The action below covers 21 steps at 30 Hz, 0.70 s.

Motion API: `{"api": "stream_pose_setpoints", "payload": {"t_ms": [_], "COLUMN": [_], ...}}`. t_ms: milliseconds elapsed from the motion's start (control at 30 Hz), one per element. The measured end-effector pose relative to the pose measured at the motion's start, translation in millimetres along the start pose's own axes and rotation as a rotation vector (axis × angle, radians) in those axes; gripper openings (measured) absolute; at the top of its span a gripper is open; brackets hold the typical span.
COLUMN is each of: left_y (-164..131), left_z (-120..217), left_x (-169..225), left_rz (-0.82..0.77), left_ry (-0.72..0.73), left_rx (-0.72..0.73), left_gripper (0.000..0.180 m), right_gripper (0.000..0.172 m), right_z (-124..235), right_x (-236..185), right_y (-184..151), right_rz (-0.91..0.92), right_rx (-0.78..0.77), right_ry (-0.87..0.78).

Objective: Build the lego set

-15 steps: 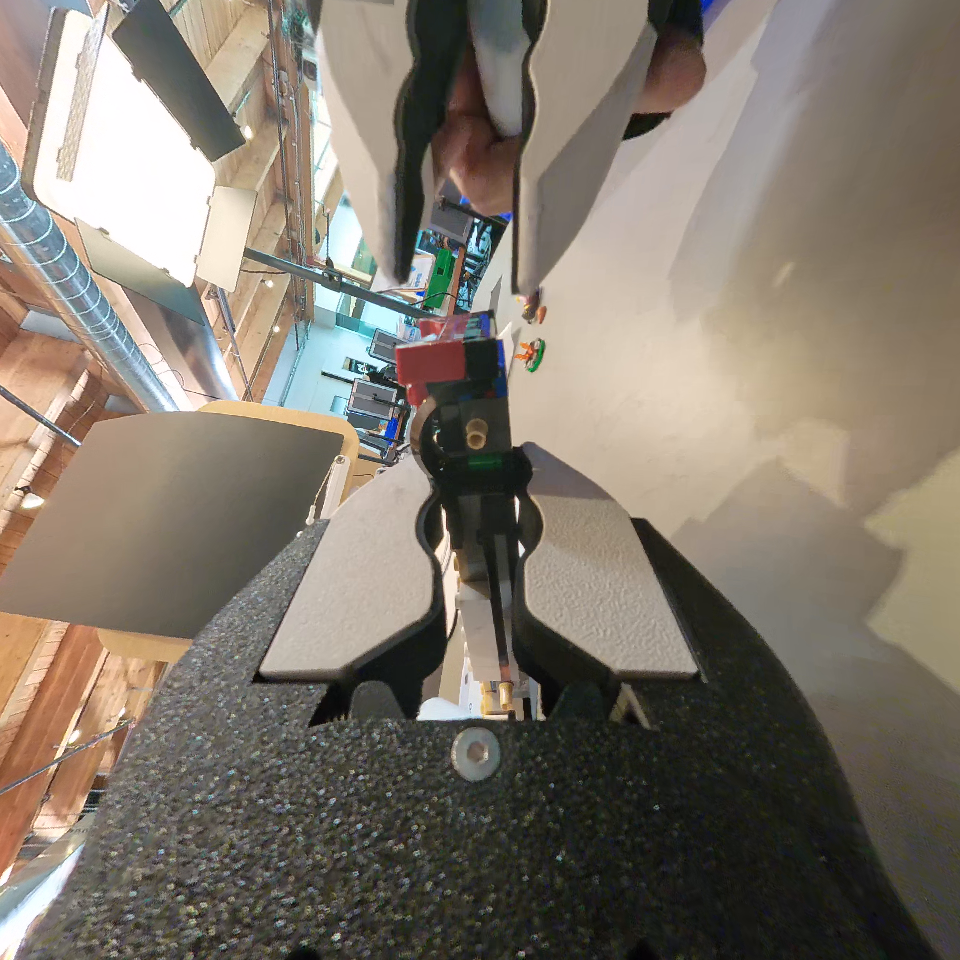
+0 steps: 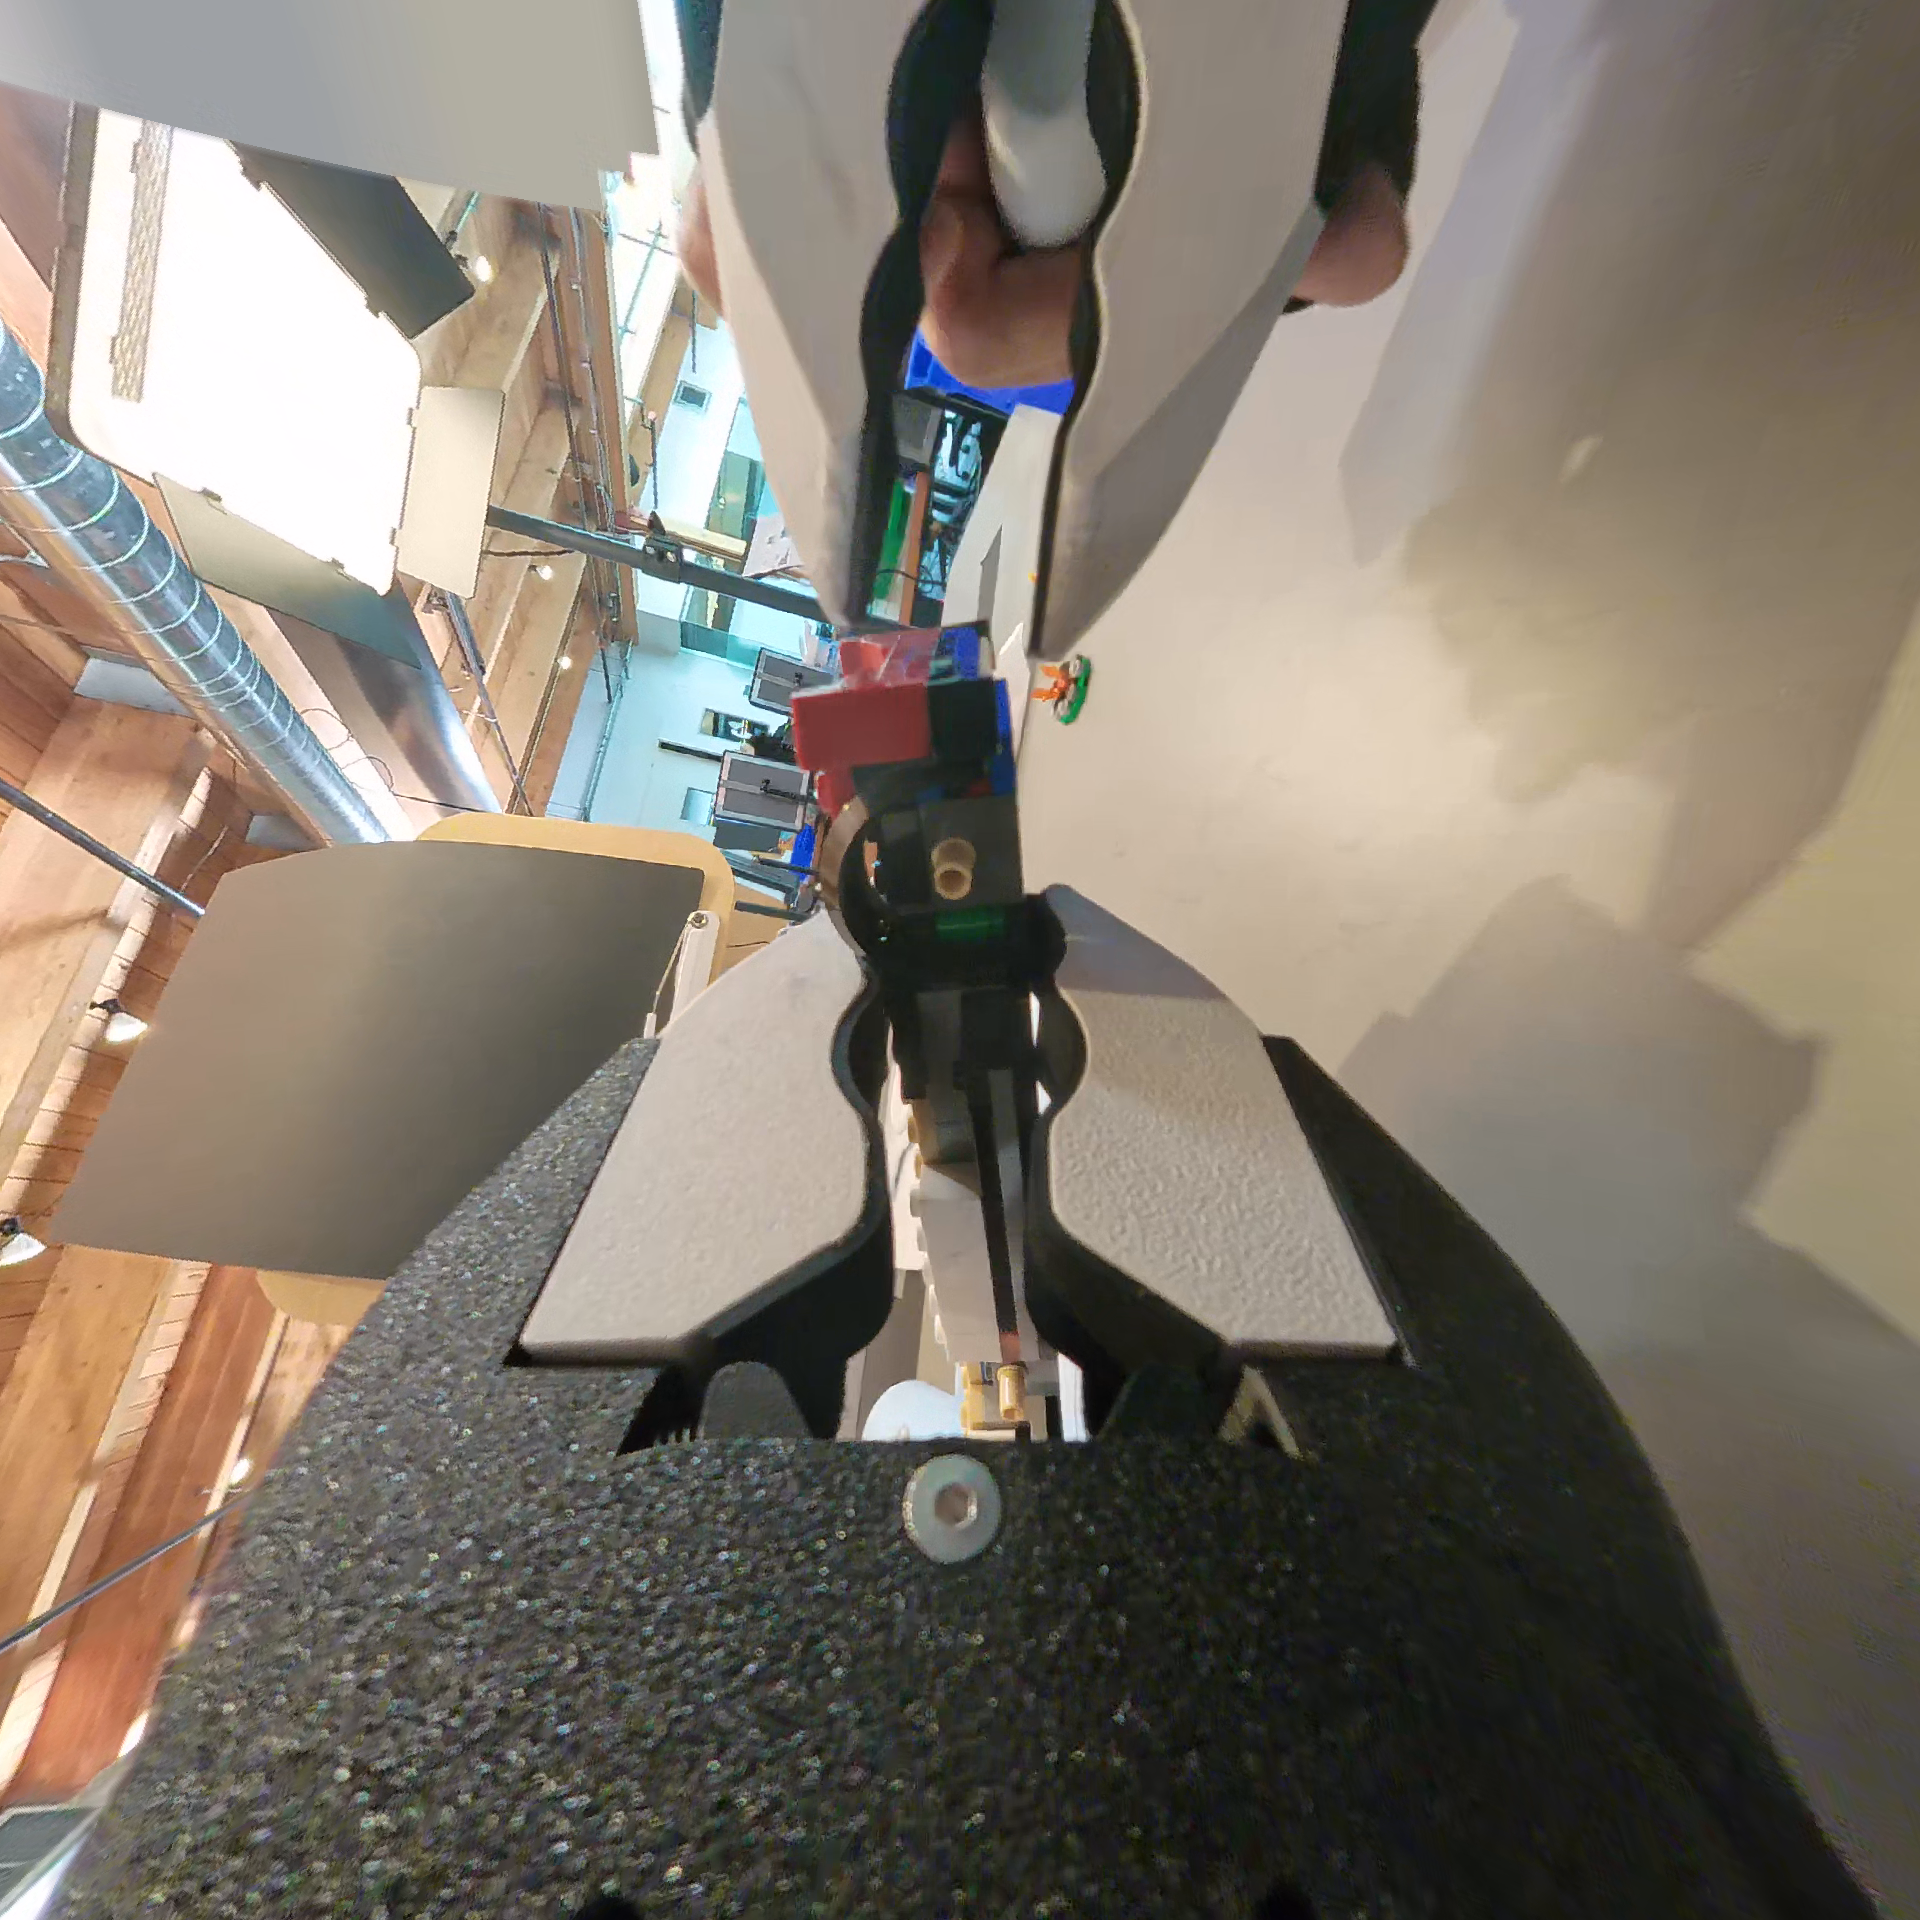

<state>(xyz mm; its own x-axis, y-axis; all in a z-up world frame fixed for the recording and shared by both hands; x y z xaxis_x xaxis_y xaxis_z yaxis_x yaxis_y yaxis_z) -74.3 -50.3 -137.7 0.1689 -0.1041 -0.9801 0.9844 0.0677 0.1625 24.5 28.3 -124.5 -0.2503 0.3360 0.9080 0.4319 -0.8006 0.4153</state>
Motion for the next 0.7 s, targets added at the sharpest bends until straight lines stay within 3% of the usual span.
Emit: {"api": "stream_pose_setpoints", "payload": {"t_ms": [367,700], "left_y": [1.1,1.1], "left_z": [-1.4,-3.6], "left_x": [1.7,4.8], "left_rz": [-0.088,-0.108], "left_ry": [-0.007,-0.017], "left_rx": [-0.049,-0.069], "left_gripper": [0.024,0.024], "right_gripper": [0.02,0.019], "right_z": [-4.9,-5.5], "right_x": [-6.8,-8.5], "right_y": [-8.7,-12.9], "right_rz": [0.171,0.169], "right_rx": [-0.089,-0.105], "right_ry": [-0.051,-0.02]}}
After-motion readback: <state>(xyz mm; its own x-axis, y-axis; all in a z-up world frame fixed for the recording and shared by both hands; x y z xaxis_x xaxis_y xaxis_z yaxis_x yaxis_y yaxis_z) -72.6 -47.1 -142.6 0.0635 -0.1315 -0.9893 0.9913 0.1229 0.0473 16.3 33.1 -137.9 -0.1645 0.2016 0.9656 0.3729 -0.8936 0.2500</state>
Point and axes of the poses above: each gripper's, where its closed fingertips meet, z back along the fingers, y out of its top, x = y × z across the jaws, the point moved 7 cm from there along z, back along the fingers, and after that the axes turned 8 degrees about -z, right-handed, at the moved point
